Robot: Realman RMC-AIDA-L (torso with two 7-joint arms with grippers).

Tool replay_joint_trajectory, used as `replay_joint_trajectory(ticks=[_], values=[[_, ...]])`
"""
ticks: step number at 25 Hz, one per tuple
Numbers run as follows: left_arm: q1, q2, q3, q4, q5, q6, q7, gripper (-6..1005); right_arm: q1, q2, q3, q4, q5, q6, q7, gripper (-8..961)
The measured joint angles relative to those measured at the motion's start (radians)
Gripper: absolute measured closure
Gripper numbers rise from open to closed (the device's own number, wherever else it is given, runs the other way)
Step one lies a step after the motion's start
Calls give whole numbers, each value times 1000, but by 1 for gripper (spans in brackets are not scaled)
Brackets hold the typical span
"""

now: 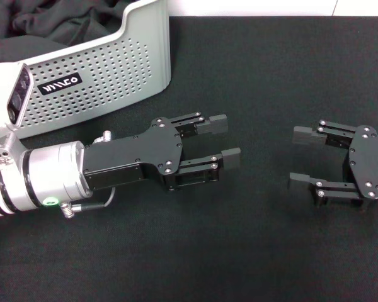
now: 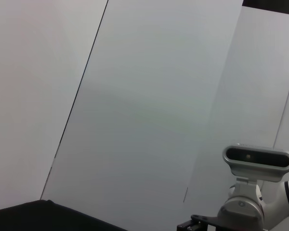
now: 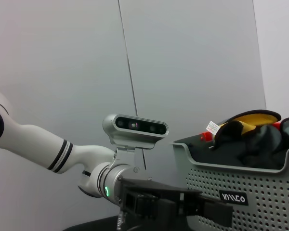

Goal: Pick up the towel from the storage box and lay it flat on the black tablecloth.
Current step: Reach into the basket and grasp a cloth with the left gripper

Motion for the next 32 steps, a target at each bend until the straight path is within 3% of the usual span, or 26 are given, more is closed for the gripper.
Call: replay_joint_trajectory(ticks=[12, 20, 25, 32], values=[[3, 0, 0, 10, 2, 5, -8, 294, 1, 0, 0, 5, 0, 4, 0, 212], [19, -5, -5, 351, -1, 7, -231, 298, 1, 0, -1, 6, -4, 5, -1, 218], [3, -13, -119, 554, 57, -63, -343, 301, 1, 0, -2, 10, -6, 4, -1, 223], [-106, -4, -310, 655, 258, -253, -449, 305, 9, 0, -2, 11, -8, -4, -8, 228]])
